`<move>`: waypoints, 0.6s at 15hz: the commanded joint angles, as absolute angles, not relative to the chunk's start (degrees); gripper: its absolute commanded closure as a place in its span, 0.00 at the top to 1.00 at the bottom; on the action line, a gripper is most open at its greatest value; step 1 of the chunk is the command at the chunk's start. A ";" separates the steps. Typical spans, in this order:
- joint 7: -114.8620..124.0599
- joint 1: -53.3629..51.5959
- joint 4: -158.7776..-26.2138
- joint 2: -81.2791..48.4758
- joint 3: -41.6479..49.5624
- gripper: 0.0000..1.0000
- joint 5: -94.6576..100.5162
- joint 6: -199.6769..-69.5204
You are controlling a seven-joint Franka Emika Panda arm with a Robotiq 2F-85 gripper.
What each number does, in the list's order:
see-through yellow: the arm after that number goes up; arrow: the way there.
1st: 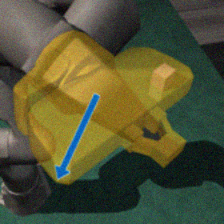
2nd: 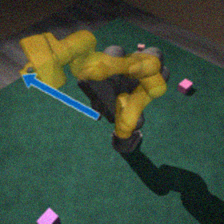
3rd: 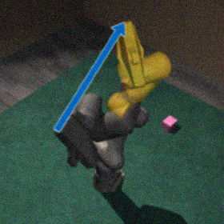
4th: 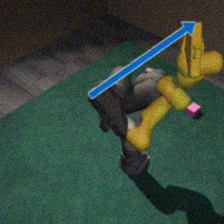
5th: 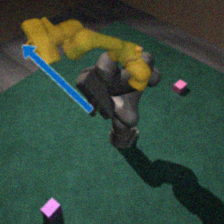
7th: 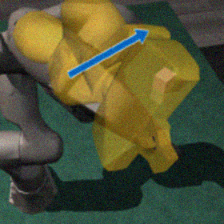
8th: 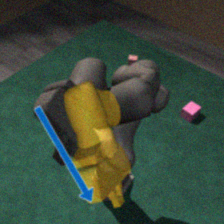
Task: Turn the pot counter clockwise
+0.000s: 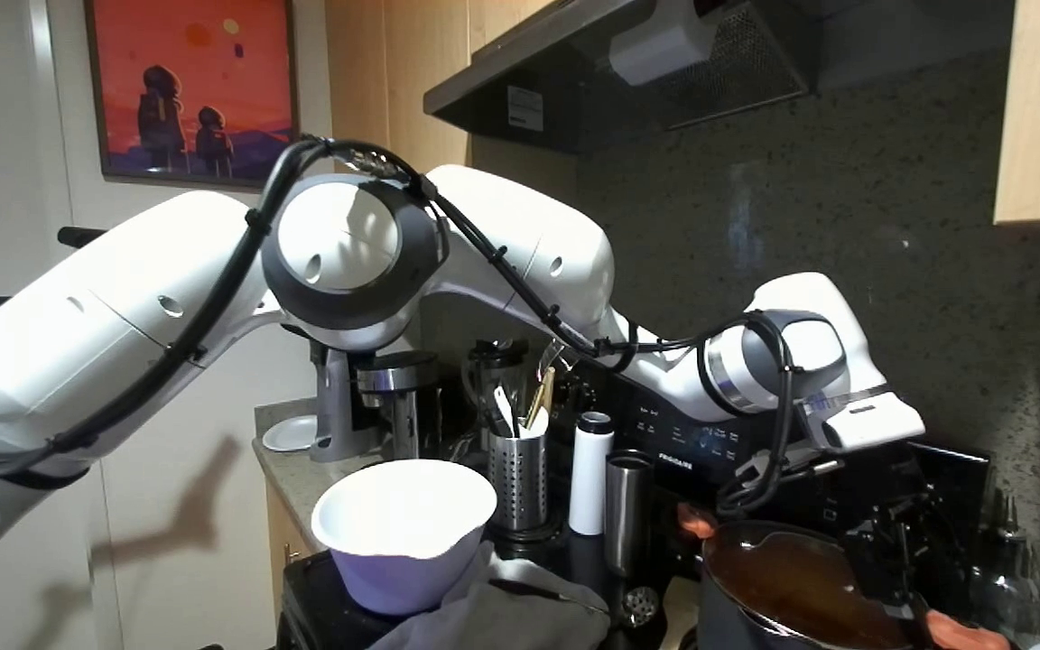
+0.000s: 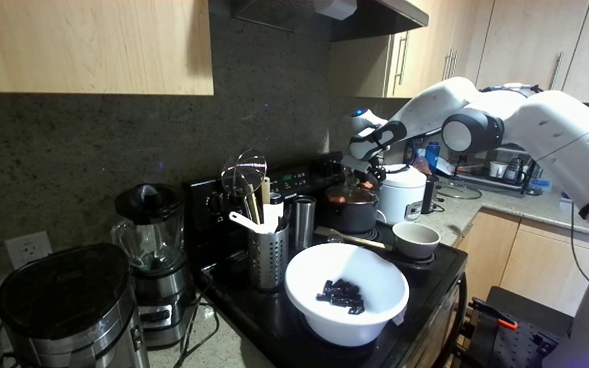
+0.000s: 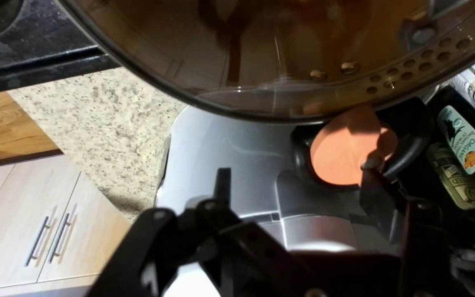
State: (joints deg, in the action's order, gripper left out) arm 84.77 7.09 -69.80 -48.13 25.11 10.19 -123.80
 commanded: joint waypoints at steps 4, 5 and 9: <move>77.54 5.59 -74.73 -41.75 24.51 1.00 12.39 -123.05; 74.27 5.94 -74.94 -41.16 23.71 1.00 11.91 -122.80; 61.86 7.17 -76.56 -38.93 20.62 1.00 10.11 -122.80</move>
